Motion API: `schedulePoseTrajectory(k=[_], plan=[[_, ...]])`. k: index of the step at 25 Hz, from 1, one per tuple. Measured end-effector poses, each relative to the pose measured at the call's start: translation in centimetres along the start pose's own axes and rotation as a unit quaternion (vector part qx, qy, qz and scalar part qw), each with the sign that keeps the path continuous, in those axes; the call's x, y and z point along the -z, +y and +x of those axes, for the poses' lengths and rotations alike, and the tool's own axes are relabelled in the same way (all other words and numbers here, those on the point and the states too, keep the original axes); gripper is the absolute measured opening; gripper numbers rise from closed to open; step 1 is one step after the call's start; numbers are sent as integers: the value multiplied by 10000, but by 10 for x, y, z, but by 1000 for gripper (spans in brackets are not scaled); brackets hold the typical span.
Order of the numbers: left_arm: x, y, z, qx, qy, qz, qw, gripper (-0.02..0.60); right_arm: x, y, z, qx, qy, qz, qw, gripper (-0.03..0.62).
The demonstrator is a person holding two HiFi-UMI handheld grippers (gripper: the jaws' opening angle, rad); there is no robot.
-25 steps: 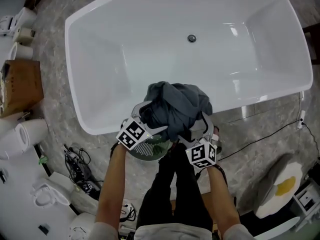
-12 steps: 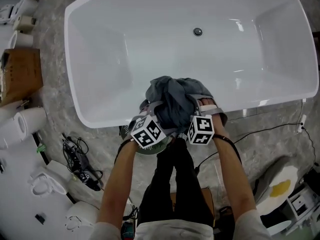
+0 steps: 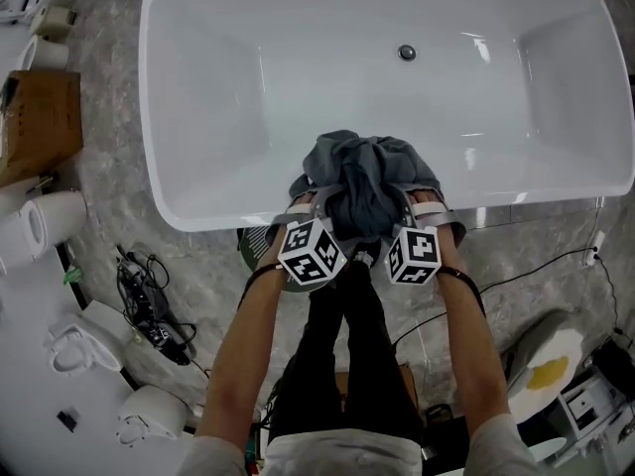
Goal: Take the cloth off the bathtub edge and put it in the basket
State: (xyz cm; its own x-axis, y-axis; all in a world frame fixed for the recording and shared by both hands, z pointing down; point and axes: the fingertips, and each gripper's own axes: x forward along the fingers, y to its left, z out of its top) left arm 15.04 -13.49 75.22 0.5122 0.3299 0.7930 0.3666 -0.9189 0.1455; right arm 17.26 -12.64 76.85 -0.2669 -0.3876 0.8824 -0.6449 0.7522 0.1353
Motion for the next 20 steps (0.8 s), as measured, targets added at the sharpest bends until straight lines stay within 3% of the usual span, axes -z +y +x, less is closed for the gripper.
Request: schedulePoseTrajectory(k=[3, 11, 20], plan=[[-5, -4, -11, -141, -205, 79, 9997, 412, -10, 0, -13, 207, -67, -68, 9997, 334], [-8, -19, -44, -475, -1038, -590, 9917, 273, -37, 10, -36, 687, -369, 582, 9953, 185], [22, -45, -95, -737, -1533, -1093, 9793, 251, -88, 48, -42, 755, -750, 1300, 9858, 166]])
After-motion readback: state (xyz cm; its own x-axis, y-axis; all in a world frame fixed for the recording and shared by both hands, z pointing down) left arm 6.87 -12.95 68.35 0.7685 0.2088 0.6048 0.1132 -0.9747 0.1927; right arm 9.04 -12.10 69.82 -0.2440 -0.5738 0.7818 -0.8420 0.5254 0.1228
